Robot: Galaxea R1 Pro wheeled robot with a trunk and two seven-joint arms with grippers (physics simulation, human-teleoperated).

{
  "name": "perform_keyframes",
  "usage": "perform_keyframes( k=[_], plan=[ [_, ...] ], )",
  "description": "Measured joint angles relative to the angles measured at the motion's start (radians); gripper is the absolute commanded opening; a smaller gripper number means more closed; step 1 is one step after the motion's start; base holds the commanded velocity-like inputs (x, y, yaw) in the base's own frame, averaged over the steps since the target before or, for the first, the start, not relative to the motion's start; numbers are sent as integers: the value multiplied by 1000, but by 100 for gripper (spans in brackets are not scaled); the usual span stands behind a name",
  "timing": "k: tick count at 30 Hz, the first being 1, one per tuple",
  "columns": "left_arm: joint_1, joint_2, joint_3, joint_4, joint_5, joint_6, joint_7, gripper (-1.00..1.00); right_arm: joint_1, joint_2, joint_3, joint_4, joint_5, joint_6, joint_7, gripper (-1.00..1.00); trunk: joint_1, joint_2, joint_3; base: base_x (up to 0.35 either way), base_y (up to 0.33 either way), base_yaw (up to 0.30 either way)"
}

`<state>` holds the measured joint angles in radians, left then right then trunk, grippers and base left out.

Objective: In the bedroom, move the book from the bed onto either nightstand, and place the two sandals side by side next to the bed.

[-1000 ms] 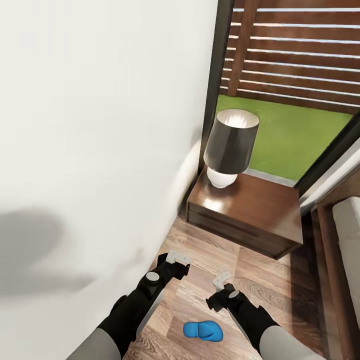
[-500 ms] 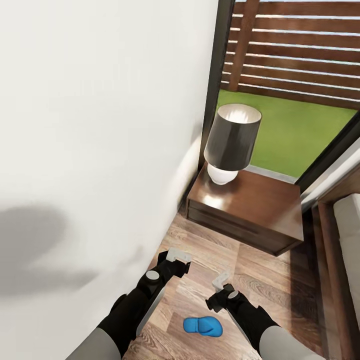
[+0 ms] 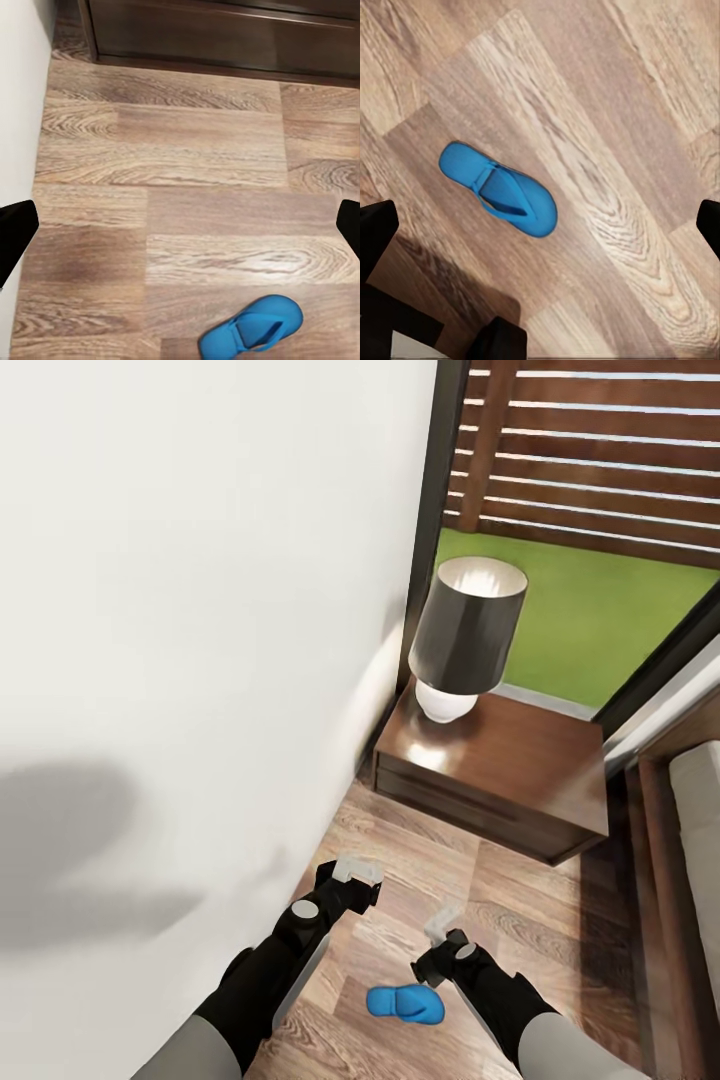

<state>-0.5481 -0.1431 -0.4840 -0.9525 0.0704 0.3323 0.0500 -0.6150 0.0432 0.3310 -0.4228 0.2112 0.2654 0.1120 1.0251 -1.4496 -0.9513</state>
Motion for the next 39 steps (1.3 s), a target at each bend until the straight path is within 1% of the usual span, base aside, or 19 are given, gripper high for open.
perform_keyframes(
  k=[39],
  plan=[
    [1,0,0,-5,0,-8,-1,100,0,0,2,8,1,0,0,100,0,0,-64,0,0,0]
  ],
)
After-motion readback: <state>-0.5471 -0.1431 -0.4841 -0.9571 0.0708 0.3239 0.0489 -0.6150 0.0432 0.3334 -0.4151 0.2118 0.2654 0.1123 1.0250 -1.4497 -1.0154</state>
